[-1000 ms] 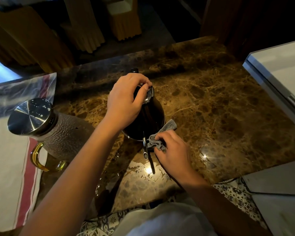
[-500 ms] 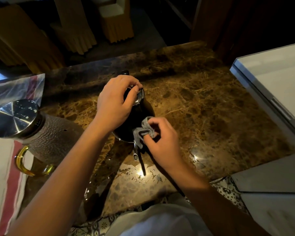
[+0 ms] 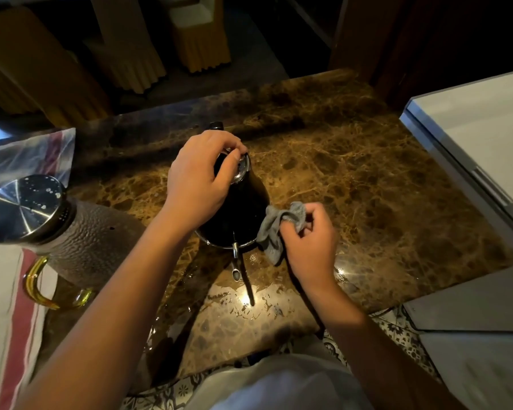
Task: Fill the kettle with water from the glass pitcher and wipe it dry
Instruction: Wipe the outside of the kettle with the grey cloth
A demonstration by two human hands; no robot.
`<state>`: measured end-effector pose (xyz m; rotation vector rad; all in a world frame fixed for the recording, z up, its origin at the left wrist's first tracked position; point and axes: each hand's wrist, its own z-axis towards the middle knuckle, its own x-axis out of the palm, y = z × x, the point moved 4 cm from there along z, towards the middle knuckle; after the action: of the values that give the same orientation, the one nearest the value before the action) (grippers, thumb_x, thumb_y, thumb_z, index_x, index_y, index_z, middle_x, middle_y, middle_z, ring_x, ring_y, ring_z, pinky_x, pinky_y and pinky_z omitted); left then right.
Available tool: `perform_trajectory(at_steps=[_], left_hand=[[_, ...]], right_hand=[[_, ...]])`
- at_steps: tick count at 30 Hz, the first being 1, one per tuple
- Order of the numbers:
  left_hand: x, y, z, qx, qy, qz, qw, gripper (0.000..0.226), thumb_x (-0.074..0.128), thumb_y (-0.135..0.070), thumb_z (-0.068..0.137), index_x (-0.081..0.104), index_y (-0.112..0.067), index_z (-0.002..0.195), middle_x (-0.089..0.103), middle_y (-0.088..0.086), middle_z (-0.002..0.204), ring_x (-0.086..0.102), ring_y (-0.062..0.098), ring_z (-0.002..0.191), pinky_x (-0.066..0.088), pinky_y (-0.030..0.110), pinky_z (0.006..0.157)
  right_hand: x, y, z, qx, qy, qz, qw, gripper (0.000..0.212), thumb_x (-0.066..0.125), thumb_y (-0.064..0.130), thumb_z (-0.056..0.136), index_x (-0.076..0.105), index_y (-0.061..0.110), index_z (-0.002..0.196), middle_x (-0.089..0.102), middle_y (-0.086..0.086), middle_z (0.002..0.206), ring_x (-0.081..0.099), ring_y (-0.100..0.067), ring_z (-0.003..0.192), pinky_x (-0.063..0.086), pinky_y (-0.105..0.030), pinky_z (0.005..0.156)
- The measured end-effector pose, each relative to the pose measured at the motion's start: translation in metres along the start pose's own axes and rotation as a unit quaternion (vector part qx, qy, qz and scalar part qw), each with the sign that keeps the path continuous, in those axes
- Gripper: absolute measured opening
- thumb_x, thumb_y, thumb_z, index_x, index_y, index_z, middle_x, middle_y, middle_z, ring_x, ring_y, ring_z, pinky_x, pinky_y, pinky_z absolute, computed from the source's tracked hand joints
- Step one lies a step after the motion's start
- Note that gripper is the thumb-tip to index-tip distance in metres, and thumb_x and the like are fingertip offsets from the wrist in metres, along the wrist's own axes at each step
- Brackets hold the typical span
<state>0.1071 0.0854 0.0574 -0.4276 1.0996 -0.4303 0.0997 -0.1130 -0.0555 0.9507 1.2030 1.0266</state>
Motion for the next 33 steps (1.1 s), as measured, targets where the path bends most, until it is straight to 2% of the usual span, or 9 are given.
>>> perform_trajectory(at_steps=[3, 6, 9, 12, 16, 19, 24, 29, 33], left_hand=[[0.001, -0.001, 0.000, 0.004, -0.001, 0.001, 1.000, 0.022, 0.051, -0.028, 0.104, 0.067, -0.022, 0.118, 0.065, -0.011, 0.118, 0.052, 0.003, 0.113, 0.038, 0.025, 0.096], [0.001, 0.000, 0.000, 0.004, -0.005, 0.002, 1.000, 0.021, 0.051, -0.028, 0.104, 0.067, -0.022, 0.118, 0.066, -0.009, 0.119, 0.053, 0.003, 0.113, 0.038, 0.025, 0.096], [0.000, -0.001, 0.000, 0.002, -0.007, 0.004, 1.000, 0.021, 0.051, -0.028, 0.104, 0.067, -0.022, 0.117, 0.066, -0.009, 0.119, 0.054, 0.004, 0.113, 0.040, 0.027, 0.096], [0.000, -0.002, 0.000, 0.001, -0.004, 0.005, 1.000, 0.021, 0.052, -0.028, 0.104, 0.067, -0.022, 0.116, 0.067, -0.007, 0.120, 0.057, 0.009, 0.114, 0.041, 0.027, 0.096], [0.000, -0.002, 0.000, -0.001, -0.001, 0.005, 1.000, 0.021, 0.051, -0.028, 0.104, 0.067, -0.022, 0.116, 0.067, -0.007, 0.120, 0.056, 0.009, 0.115, 0.040, 0.026, 0.096], [0.000, -0.001, -0.001, -0.003, 0.000, 0.003, 1.000, 0.021, 0.051, -0.028, 0.104, 0.067, -0.023, 0.117, 0.067, -0.008, 0.120, 0.056, 0.009, 0.115, 0.041, 0.027, 0.096], [0.000, -0.001, 0.000, -0.003, -0.001, 0.005, 1.000, 0.020, 0.051, -0.028, 0.104, 0.067, -0.023, 0.116, 0.067, -0.008, 0.120, 0.057, 0.010, 0.116, 0.042, 0.028, 0.097], [0.000, -0.001, 0.000, -0.003, 0.001, 0.002, 1.000, 0.020, 0.052, -0.028, 0.104, 0.067, -0.023, 0.116, 0.067, -0.008, 0.120, 0.057, 0.009, 0.116, 0.040, 0.026, 0.097], [0.000, -0.001, 0.000, -0.003, -0.002, -0.001, 1.000, 0.019, 0.053, -0.027, 0.104, 0.067, -0.023, 0.115, 0.067, -0.008, 0.119, 0.057, 0.009, 0.116, 0.040, 0.027, 0.097]], right_hand=[[-0.003, 0.013, 0.005, 0.034, 0.009, 0.102, 0.994, 0.020, 0.071, 0.006, 0.088, 0.058, 0.021, 0.089, 0.063, 0.007, 0.076, 0.060, -0.014, 0.068, 0.055, -0.045, 0.064], [0.013, 0.020, -0.004, 0.024, 0.084, 0.130, 0.988, 0.027, 0.076, 0.010, 0.084, 0.062, 0.024, 0.102, 0.072, 0.008, 0.095, 0.071, -0.010, 0.086, 0.062, -0.036, 0.074], [0.028, 0.005, -0.014, 0.015, 0.106, 0.068, 0.992, 0.038, 0.079, 0.015, 0.083, 0.061, 0.029, 0.112, 0.068, -0.001, 0.102, 0.069, -0.013, 0.084, 0.060, -0.029, 0.068], [0.028, -0.008, -0.022, -0.009, 0.104, -0.012, 0.994, 0.036, 0.080, 0.010, 0.085, 0.061, 0.022, 0.114, 0.061, 0.003, 0.099, 0.059, -0.006, 0.074, 0.050, -0.019, 0.063], [0.024, -0.013, -0.025, -0.035, 0.122, -0.081, 0.989, 0.027, 0.078, 0.005, 0.082, 0.065, 0.019, 0.101, 0.056, 0.013, 0.097, 0.057, -0.009, 0.075, 0.056, -0.034, 0.070], [0.019, -0.005, -0.021, -0.015, 0.102, -0.068, 0.992, 0.017, 0.075, 0.007, 0.083, 0.068, 0.018, 0.092, 0.061, 0.008, 0.094, 0.059, -0.012, 0.072, 0.055, -0.040, 0.065], [0.013, 0.033, -0.021, -0.080, 0.103, 0.017, 0.991, 0.021, 0.074, 0.000, 0.084, 0.067, 0.017, 0.095, 0.067, -0.001, 0.097, 0.063, -0.008, 0.082, 0.050, -0.015, 0.066], [0.031, -0.001, -0.028, -0.082, 0.129, -0.090, 0.984, 0.014, 0.075, 0.017, 0.081, 0.069, 0.021, 0.094, 0.063, 0.008, 0.094, 0.062, -0.011, 0.076, 0.054, -0.041, 0.065], [0.024, -0.010, -0.030, -0.048, 0.128, -0.114, 0.984, 0.015, 0.076, 0.013, 0.082, 0.071, 0.022, 0.094, 0.063, 0.012, 0.092, 0.062, -0.007, 0.075, 0.054, -0.039, 0.067]])
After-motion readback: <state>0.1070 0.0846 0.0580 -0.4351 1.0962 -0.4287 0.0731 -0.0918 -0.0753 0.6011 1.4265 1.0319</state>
